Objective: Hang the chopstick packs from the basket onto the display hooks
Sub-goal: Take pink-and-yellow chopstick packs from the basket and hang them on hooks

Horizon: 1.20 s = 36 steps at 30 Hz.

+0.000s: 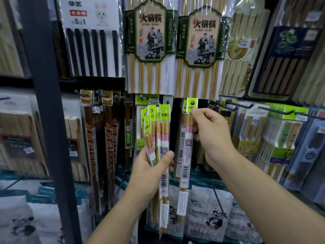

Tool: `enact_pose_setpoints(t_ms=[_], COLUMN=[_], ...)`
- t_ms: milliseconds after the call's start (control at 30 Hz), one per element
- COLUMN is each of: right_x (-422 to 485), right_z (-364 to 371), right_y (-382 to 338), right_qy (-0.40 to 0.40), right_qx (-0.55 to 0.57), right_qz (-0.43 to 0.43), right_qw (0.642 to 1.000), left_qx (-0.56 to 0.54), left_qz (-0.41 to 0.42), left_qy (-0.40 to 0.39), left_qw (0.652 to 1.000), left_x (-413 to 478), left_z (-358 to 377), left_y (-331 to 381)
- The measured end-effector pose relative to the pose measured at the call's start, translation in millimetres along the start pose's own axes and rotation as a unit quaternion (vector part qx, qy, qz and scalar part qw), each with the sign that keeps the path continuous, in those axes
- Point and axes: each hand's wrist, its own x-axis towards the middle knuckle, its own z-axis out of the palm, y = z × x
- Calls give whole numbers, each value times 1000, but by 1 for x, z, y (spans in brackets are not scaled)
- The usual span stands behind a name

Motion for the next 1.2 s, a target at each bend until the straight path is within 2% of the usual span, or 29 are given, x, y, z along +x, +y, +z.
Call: enact_pose_setpoints(t_ms=[467,633,700,800,867,1033,1200], right_x=[18,10,-1,-19,-24,-24,-22], right_z=[5,2,2,5,7,9,6], right_y=[15,22,21,14,9,1,-2], right_qy=[45,89,59,-26,-52,-47,-38], right_qx=[-82,-110,-106,-41,-48,-69,-3], right_qz=[24,18,10,-4,-31,-40,17], right_qw=[995,990,993,999,997,996,999], left_qx=[18,9,9,2,0,-26,-48], left_qz=[-11,-14,-13,-8,-3,-10,-29], left_qy=[11,6,1,-6,-12,-21,0], left_qw=[1000,1000,1000,1000,1000,999,998], left_x=[-1,-2,-2,-2,-2,-3,-3], left_z=[5,6,6,7,8,10,10], left_y=[1,3,3,4,4,4,2])
